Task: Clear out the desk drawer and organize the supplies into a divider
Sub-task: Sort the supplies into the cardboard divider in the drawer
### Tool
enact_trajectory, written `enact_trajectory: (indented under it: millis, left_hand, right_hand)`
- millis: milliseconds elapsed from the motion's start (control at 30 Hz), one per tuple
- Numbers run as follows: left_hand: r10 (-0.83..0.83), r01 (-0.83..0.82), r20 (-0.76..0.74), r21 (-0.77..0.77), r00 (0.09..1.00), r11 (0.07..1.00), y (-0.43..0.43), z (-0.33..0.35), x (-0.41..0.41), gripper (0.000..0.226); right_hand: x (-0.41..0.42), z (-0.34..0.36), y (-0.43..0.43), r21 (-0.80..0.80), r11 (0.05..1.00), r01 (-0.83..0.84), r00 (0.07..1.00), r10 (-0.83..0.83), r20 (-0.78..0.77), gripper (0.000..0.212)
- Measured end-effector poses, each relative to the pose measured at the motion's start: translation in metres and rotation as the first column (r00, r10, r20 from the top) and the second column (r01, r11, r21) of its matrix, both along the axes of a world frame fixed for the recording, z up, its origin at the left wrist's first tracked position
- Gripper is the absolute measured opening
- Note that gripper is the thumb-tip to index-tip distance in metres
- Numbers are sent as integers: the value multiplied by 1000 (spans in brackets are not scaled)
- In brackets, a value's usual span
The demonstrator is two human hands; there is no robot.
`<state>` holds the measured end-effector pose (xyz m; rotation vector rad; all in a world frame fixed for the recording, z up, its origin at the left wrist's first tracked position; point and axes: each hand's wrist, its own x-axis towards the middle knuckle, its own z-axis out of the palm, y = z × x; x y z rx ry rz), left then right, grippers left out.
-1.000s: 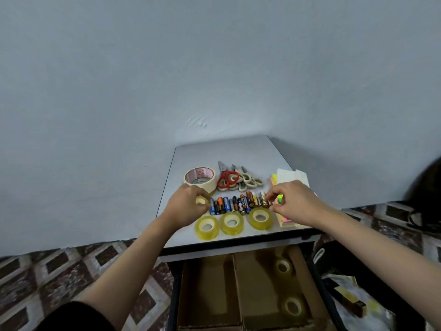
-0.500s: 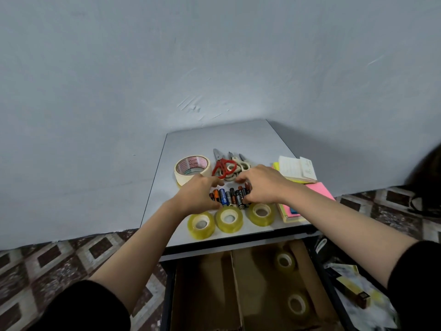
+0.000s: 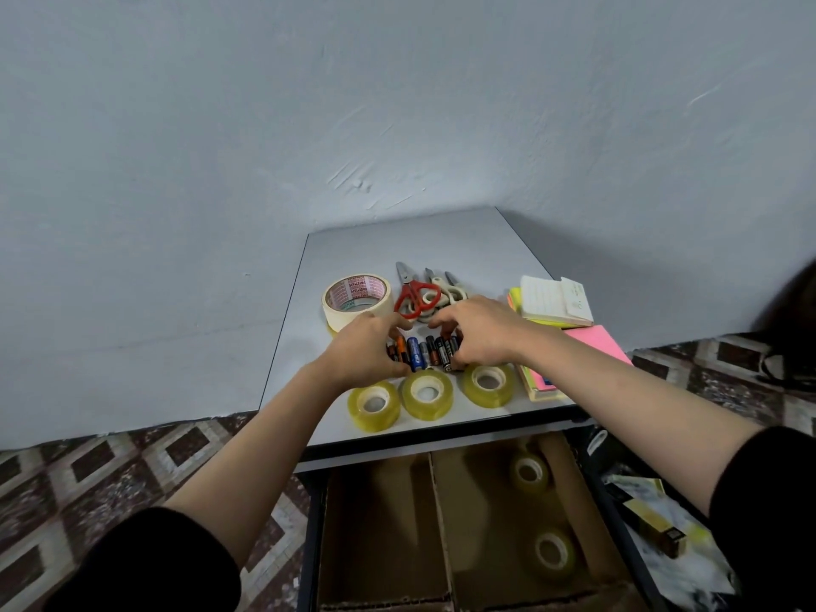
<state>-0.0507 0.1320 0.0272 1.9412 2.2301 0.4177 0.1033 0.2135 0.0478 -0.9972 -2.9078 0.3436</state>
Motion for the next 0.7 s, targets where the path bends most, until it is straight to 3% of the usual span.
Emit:
enact_trajectory:
  millis: [267,333,400,467,533,633,700]
  left_hand:
    - [2,-12,68,148,998,989,-7,9,0,53]
    - [14,-44,159,190,987,981,-14,15,2,53]
    - [31,-103,316,214,948,971,-25,21,5,51]
    - [34,-164,493,224,869,961,-42,27,9,44]
    - [23,-206,630,220,776,954,-65,32,14,36]
    - [1,-211,798,159,603,965,-108,35,29,32]
    - [-47,-161,887,135,460,978,-138,29,39,35]
  right_hand:
    - [6,8,-1,-86,995,42,988,-54,-142,62]
    - [10,13,-4,-153,988,36,971,-70,-228,58]
    - [16,17,-10,-337,942,14,926,-140,-352,49]
    - [24,19,-20,-610,788,-86,850,-262,-457,35]
    - [32,18,-31,-816,535,-219,775,-413,-479,25]
    - [45,10,-48,-908,309,-282,750,-520,-409,22]
    - [54,4,-62,-915,245,-321,732,-549,-404,22]
